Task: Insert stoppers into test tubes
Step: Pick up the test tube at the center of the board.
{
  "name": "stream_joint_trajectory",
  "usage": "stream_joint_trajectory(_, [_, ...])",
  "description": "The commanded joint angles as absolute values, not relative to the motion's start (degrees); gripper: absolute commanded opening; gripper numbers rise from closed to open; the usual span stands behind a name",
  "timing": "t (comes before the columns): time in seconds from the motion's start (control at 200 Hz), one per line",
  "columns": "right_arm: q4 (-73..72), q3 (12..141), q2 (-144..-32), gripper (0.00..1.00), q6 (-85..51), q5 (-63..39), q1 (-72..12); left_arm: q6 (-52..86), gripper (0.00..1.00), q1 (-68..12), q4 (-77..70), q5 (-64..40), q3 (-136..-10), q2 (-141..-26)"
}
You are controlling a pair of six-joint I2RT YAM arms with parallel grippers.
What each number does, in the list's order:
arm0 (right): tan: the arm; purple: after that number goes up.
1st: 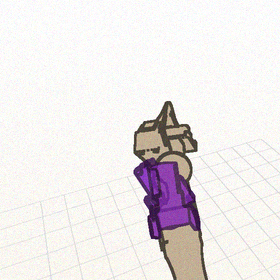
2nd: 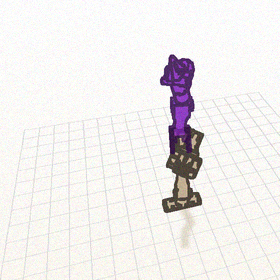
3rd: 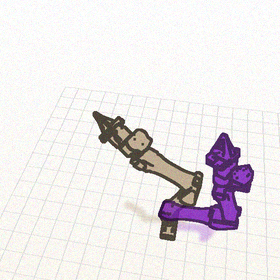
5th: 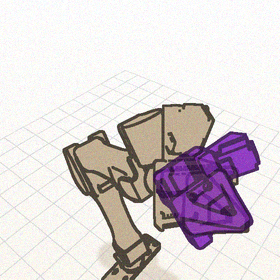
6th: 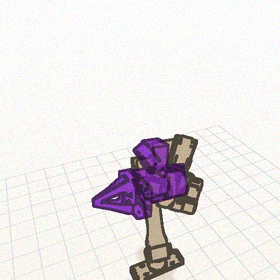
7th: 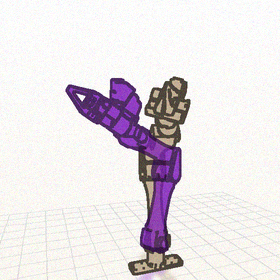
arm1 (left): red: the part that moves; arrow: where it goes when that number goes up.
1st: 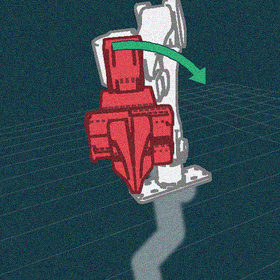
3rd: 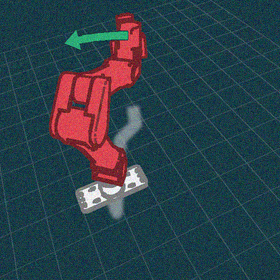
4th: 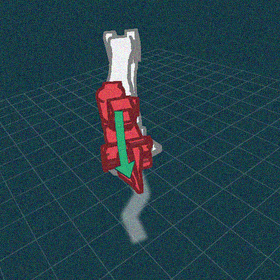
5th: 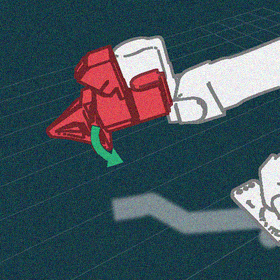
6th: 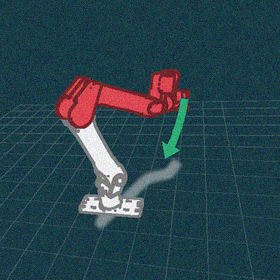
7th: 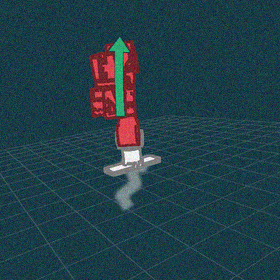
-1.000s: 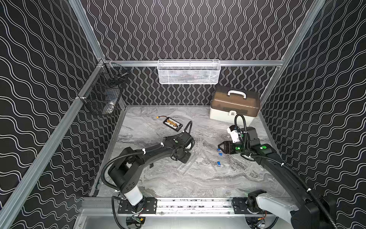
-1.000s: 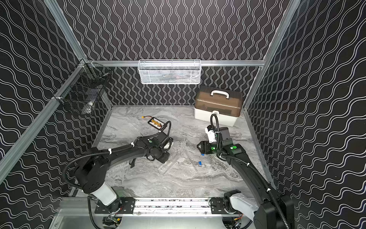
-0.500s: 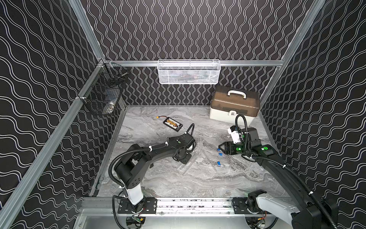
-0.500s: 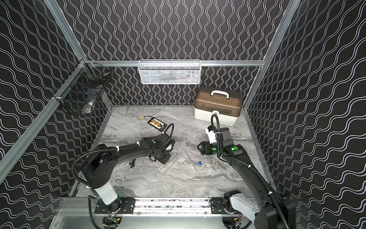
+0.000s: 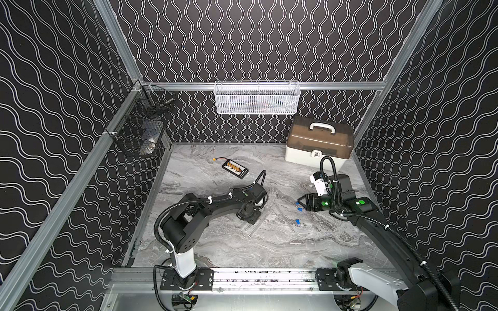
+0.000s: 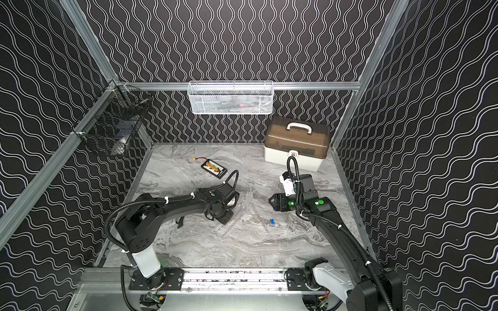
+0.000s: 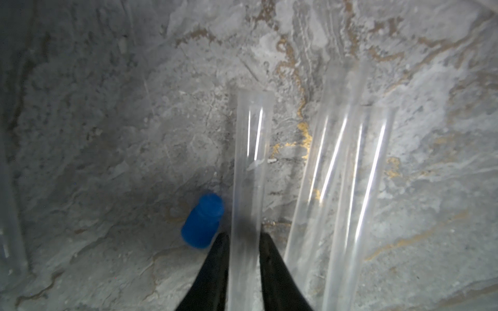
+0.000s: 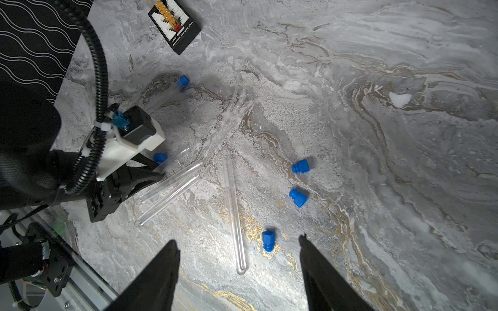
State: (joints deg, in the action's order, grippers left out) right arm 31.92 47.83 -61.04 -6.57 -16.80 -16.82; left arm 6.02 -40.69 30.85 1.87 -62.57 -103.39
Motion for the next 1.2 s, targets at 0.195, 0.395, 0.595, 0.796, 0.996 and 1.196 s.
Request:
stream_joint_trajectory(0.195, [32.8, 48.2, -61.3, 0.71, -5.5, -16.9, -16.8, 5.3, 0.21, -41.1, 31.1, 3.3, -62.2, -104.4])
stream_joint_trajectory(0.395, [32.7, 47.9, -60.8, 0.71, -5.5, -16.9, -16.8, 4.8, 0.16, -41.2, 31.3, 3.6, -62.3, -104.2])
stream_joint_trajectory(0.595, [32.5, 47.5, -60.2, 0.71, -6.1, -16.9, -16.9, 3.6, 0.1, -41.3, 30.7, 3.2, -61.5, -102.2])
stream_joint_trajectory(0.796, [32.9, 47.5, -59.4, 0.71, -6.7, -16.9, -16.9, 2.0, 0.08, -41.3, 28.7, 2.8, -59.4, -97.9])
stream_joint_trajectory(0.996, [33.5, 47.9, -58.8, 0.7, -7.7, -17.7, -16.8, 0.4, 0.07, -41.3, 25.3, 2.6, -56.5, -90.7])
stream_joint_trajectory(1.196, [37.2, 52.8, -60.4, 0.7, -11.9, -21.4, -16.8, -4.4, 0.06, -41.3, 14.6, -2.6, -49.7, -78.6])
